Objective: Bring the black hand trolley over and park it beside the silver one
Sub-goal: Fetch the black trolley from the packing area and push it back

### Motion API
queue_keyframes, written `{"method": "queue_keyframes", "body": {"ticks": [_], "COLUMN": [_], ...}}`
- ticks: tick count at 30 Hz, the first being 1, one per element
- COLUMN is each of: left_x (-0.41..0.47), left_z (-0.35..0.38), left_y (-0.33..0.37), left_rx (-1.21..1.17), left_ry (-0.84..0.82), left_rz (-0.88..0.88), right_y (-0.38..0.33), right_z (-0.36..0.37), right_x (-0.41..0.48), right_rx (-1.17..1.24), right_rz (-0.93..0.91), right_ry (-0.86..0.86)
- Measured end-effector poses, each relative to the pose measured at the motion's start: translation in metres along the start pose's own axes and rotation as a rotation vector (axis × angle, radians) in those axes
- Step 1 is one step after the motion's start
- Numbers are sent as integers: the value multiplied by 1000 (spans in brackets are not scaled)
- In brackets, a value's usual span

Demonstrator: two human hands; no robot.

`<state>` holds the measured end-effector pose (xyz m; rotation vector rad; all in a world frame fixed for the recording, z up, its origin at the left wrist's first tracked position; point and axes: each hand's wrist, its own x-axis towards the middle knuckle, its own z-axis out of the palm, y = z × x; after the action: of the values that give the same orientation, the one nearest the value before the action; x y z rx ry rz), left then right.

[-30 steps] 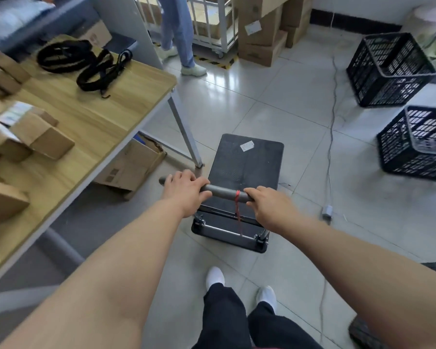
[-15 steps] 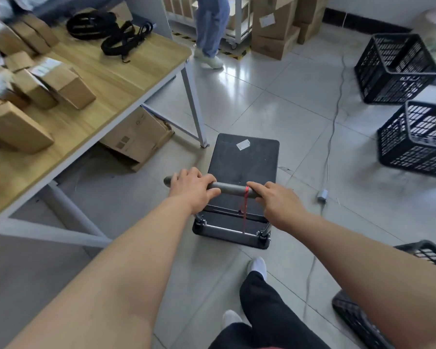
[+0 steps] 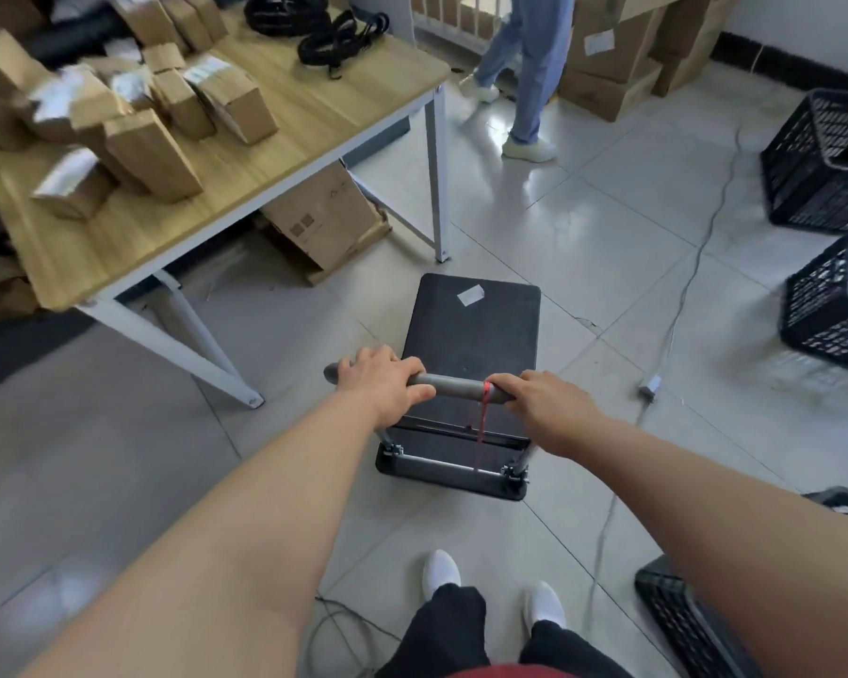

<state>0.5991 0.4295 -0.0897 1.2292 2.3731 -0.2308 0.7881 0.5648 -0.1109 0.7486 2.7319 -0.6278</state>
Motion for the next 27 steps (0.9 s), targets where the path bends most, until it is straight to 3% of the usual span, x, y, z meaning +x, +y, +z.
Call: {"method": "queue_keyframes", "body": {"ticks": [27], "left_x": [-199], "left_z": [99], "left_y": [72], "left_rx": [-304], "left_ry": [-78], "left_rz": [-479], "right_y": [2], "right_z": [31], "right_x": [-105], "right_rx": [-185], "right_rz": [-472], "right_ry": [-280]}}
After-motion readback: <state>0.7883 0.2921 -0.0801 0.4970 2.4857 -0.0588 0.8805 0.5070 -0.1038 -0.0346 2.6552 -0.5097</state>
